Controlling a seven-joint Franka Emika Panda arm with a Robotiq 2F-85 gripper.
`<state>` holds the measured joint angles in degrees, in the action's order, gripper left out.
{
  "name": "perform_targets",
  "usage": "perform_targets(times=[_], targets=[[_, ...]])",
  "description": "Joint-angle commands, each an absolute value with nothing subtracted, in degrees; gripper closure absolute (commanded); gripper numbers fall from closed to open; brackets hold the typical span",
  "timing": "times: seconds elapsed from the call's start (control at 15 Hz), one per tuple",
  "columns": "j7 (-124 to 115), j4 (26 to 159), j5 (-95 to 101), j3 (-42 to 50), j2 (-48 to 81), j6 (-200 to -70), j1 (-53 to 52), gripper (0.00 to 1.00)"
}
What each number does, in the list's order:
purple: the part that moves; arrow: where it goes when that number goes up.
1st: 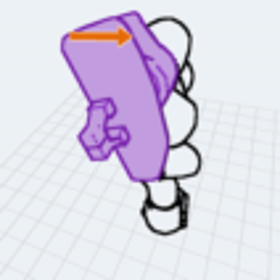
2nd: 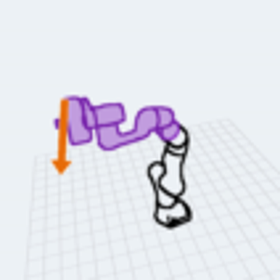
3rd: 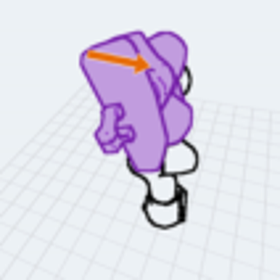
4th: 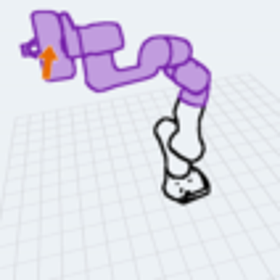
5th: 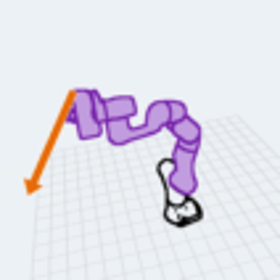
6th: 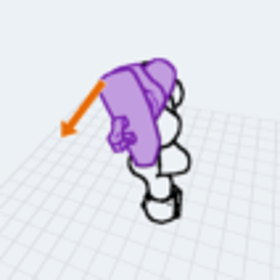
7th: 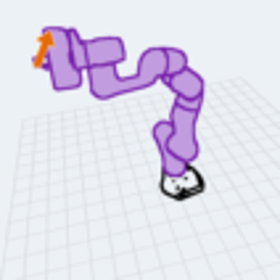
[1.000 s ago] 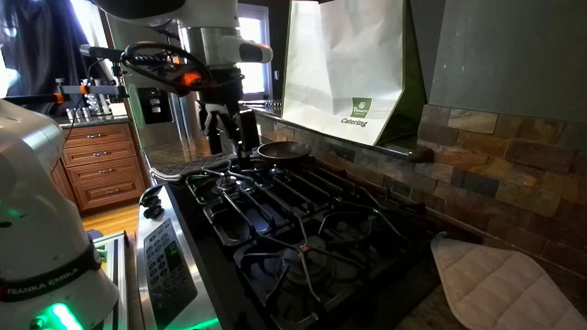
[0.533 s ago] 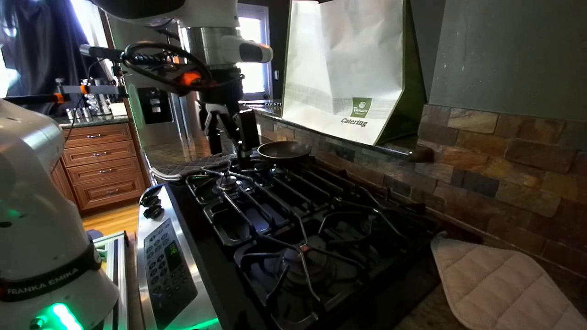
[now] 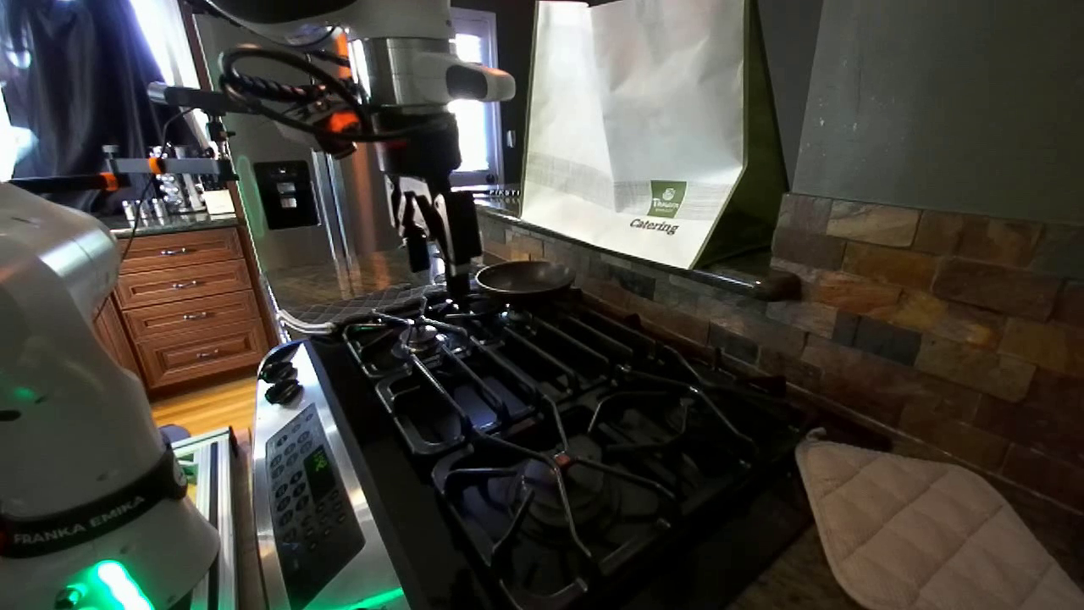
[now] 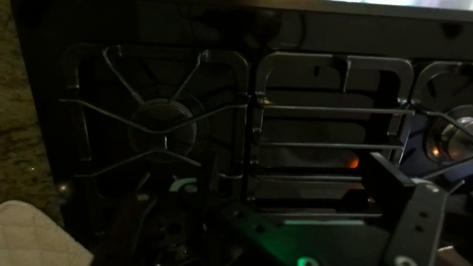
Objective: Move the pan to the right
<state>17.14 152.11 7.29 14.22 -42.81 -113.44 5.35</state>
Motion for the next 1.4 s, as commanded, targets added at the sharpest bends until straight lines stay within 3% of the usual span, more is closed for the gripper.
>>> perform_targets(times=[0.0,0.33,0.93,1.33], targets=[[11.94,147.42,5.21,10.65,-37.41,-118.19,4.27,0.00],[8.80,140.99,3.89,6.67,-29.41,-125.73,2.01,0.00],[1.18,131.88,-0.22,-0.17,-19.54,-123.33,-1.26,0.00],[12.10,132.36,2.00,-3.96,-18.13,-125.78,-6.49,0.00]])
